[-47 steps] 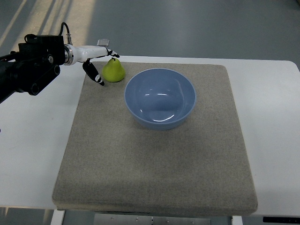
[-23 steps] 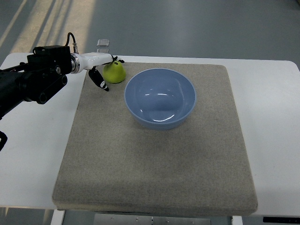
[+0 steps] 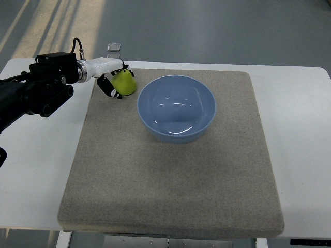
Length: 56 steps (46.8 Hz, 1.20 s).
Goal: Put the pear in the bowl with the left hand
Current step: 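Close the left hand fingers around the green pear, then lift the pear upward with the left hand, then carry the pear over the blue bowl and lower it inside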
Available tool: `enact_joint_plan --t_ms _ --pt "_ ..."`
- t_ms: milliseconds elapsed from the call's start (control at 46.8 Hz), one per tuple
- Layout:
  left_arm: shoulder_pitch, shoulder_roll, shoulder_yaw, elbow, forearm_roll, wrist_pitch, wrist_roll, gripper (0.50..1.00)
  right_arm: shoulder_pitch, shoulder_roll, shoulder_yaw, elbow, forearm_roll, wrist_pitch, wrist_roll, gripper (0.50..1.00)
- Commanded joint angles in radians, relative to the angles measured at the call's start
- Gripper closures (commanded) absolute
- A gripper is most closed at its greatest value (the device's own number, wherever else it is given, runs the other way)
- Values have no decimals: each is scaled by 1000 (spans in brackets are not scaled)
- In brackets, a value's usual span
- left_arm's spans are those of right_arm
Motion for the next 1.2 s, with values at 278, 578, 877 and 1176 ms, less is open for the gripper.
enact_joint_plan --t_ms 278,578,877,1176 --pt "-23 49 -14 -67 -18 -1 0 1000 0 0 0 0 0 0 0 574" --pt "-100 121 -26 -119 -84 -124 -6 1000 0 0 0 0 0 0 0 574" --pt "-147 280 -48 -452 -123 -165 -6 1000 0 0 0 0 0 0 0 574" --pt "-126 282 -58 -687 -101 -203 -3 1000 0 0 0 0 0 0 0 574"
